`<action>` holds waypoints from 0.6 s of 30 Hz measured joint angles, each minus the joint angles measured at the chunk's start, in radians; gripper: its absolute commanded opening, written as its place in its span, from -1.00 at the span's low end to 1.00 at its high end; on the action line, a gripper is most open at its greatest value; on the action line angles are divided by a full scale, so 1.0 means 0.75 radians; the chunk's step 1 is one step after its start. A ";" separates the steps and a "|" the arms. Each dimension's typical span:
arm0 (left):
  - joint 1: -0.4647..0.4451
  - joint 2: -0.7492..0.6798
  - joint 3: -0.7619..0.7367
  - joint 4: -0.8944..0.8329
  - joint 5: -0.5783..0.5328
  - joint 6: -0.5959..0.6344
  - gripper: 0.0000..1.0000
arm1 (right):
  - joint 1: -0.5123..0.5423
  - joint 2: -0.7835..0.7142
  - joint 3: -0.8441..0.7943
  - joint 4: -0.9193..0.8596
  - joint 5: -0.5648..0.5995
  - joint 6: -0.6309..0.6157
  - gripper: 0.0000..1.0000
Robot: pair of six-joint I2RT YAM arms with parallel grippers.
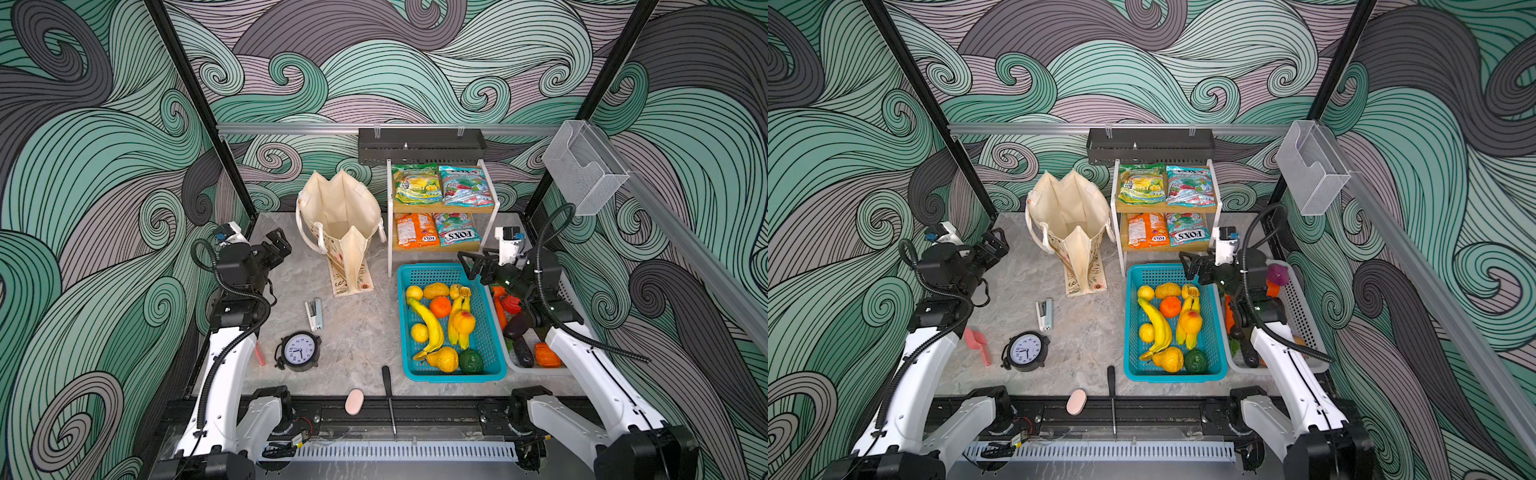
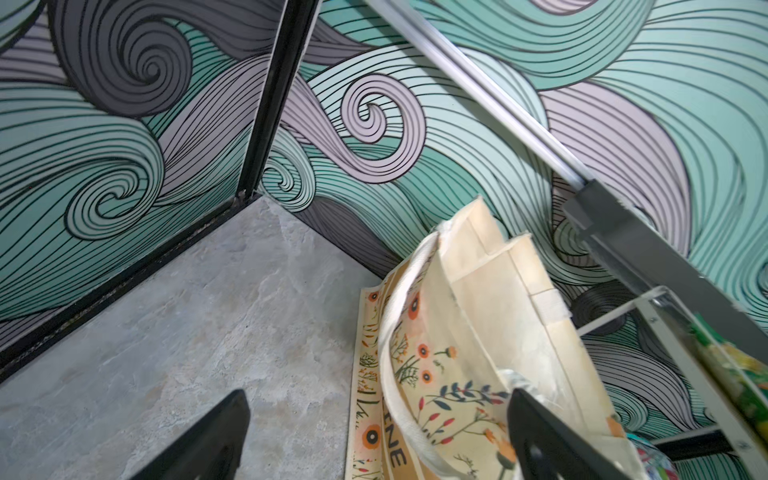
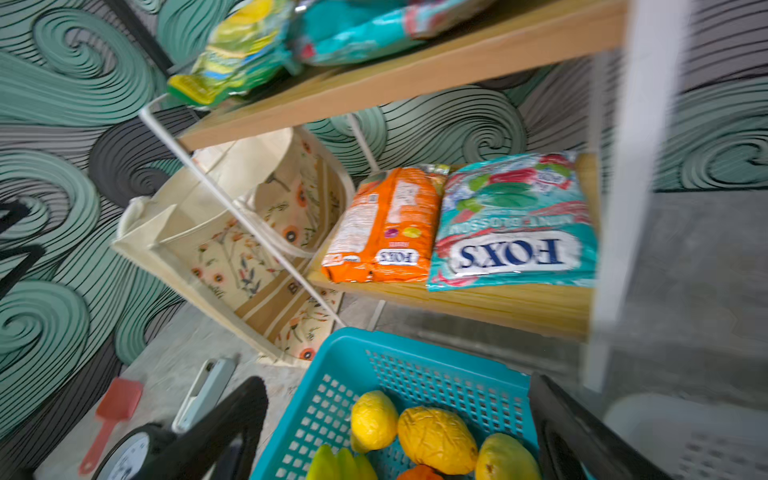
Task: Place the food into the grocery bag and tie it
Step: 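Reach left gripper to the tote bag edge while right gripper moves over basket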
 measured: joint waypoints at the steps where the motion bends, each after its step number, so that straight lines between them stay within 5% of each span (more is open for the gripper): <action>1: -0.001 -0.001 0.033 -0.024 0.025 0.009 0.81 | 0.048 0.008 0.021 -0.016 -0.008 -0.014 0.93; 9: -0.093 0.224 0.472 -0.266 0.282 0.169 0.78 | 0.287 0.040 0.159 -0.069 -0.052 -0.032 0.92; 18: -0.550 0.681 1.112 -0.738 0.185 0.588 0.69 | 0.334 0.010 0.207 -0.048 -0.116 0.002 0.93</action>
